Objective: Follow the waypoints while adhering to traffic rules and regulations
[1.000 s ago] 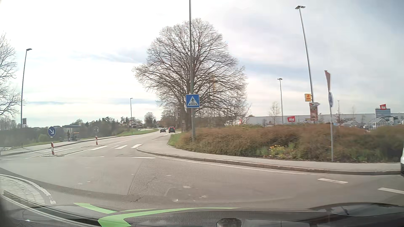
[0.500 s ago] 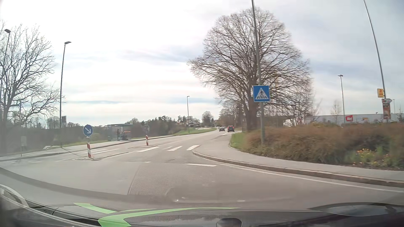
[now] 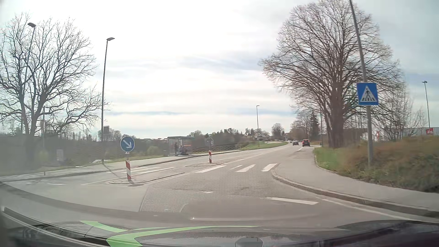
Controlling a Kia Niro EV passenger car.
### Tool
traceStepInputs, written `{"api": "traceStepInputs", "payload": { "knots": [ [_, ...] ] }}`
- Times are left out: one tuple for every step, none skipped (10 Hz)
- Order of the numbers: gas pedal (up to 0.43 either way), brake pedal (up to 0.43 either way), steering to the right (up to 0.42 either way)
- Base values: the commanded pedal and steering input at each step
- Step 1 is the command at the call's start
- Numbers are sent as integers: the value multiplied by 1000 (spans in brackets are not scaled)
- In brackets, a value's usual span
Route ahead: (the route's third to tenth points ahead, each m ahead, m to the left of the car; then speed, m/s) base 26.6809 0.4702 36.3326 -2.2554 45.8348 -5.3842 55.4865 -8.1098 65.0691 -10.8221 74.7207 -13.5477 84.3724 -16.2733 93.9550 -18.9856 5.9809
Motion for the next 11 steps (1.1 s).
{"api": "traceStepInputs", "payload": {
  "knots": [
    [177,0,-190],
    [177,0,-157],
    [177,0,-116],
    [209,0,-69],
    [220,0,-30],
    [220,0,17],
    [220,0,60],
    [220,0,88],
    [228,0,107],
    [240,0,127],
    [260,0,145]
  ]
}}
